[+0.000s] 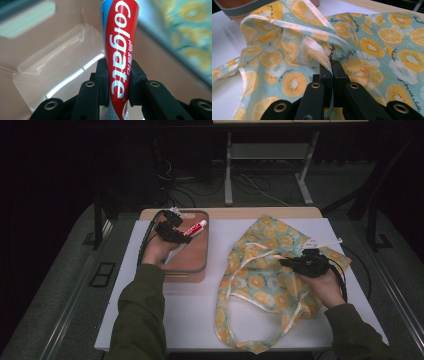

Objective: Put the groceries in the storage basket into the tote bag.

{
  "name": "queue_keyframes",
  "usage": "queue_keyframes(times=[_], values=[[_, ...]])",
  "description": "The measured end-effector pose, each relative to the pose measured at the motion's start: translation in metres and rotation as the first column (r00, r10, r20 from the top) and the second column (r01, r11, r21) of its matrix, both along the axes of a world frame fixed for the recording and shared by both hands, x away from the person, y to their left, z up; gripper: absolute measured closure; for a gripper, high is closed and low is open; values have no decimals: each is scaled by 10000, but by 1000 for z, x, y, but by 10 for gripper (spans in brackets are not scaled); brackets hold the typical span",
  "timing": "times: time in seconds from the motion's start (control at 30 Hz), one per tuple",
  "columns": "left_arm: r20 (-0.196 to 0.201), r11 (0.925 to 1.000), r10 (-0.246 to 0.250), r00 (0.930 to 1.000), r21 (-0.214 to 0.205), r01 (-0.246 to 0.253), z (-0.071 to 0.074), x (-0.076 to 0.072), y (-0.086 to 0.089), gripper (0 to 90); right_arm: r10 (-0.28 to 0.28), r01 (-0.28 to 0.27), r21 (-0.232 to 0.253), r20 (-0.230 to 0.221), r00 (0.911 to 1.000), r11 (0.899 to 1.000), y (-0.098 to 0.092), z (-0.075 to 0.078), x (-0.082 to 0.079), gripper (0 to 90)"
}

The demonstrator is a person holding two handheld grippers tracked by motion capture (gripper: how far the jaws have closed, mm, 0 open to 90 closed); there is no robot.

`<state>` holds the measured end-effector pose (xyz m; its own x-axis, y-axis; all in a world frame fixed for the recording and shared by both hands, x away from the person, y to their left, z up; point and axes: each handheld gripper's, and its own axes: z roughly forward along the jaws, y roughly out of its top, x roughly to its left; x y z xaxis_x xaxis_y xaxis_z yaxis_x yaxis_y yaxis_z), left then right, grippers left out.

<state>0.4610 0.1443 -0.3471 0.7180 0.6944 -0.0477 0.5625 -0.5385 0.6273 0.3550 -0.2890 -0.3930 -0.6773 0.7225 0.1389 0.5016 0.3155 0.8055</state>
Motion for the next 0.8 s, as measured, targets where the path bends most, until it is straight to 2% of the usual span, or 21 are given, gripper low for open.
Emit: queue_keyframes(times=[0.1,0.17,0.27,0.43,0.6,0.8], values=[[61,9984,-417,9991,-386,419,14,-13,-2,741,-8,8,-13,4,10000,10000,0,0,0,887],[120,9965,-690,9975,-458,695,19,-23,-5,742,-10,10,-34,13,10000,10000,0,0,0,887],[138,9932,-1008,9948,-569,1014,23,-36,-10,742,-13,13,-63,14,10000,10000,0,0,0,887],[180,9833,-1627,9865,-796,1636,24,-60,-23,743,-27,27,-83,7,10000,10000,0,0,0,887],[216,9689,-2293,9731,-903,2303,20,-86,-45,743,-33,32,-113,-11,10000,9999,1,0,0,888],[251,9489,-2949,9552,-1102,2958,6,-109,-75,744,4,-4,-150,23,10000,9999,2,-1,0,887]])
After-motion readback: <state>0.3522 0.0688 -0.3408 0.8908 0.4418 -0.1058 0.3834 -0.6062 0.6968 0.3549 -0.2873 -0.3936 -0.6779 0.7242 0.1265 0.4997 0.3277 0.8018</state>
